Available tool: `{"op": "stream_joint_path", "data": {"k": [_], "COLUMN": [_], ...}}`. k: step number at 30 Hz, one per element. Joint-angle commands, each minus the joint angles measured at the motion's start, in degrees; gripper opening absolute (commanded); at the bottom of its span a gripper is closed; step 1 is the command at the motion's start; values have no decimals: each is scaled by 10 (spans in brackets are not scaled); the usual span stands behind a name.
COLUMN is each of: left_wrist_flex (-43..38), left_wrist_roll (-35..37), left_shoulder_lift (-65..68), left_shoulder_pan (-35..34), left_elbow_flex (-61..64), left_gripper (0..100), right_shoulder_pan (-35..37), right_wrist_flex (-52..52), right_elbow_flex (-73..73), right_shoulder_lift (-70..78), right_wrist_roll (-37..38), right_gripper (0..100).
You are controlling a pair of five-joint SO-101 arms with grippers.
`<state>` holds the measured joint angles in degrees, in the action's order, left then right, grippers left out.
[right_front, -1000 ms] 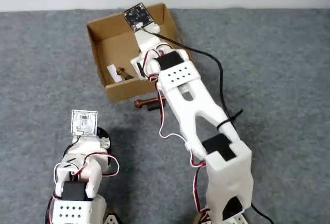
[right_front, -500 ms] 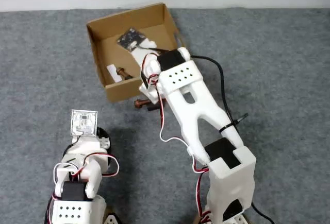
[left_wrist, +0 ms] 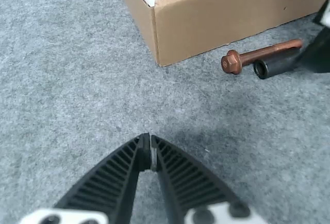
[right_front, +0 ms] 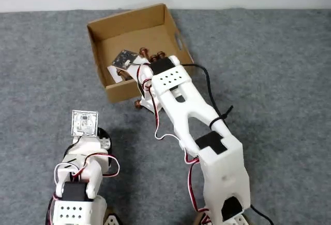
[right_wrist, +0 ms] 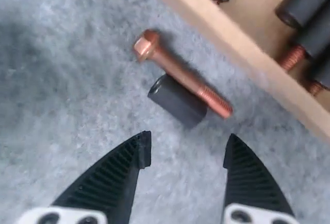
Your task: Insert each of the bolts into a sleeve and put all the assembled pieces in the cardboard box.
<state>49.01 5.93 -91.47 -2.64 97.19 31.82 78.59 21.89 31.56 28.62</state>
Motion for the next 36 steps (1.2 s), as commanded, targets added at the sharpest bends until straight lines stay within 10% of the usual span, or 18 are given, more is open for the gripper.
{"op": "stream_joint_path", "data": {"k": [1,8,15,36], "left_wrist_flex": [-14,-14,-15,-15], "left_wrist_roll": [-2,-2,-3,-4], "left_shoulder_lift": [-3,-3,-3,-3], "left_shoulder_pan": [-3,-3,-3,-3], "left_elbow_flex": [-4,-4,-4,-4], "left_gripper": [5,5,5,5], "right_shoulder_pan": [4,12,14,16], "right_wrist_flex": [-28,-45,-39,102], "right_elbow_flex": [33,33,33,33], "right_shoulder_lift": [11,65,80,7], "right_wrist_roll": [15,15,11,-50], "right_gripper": [220,215,3,105]}}
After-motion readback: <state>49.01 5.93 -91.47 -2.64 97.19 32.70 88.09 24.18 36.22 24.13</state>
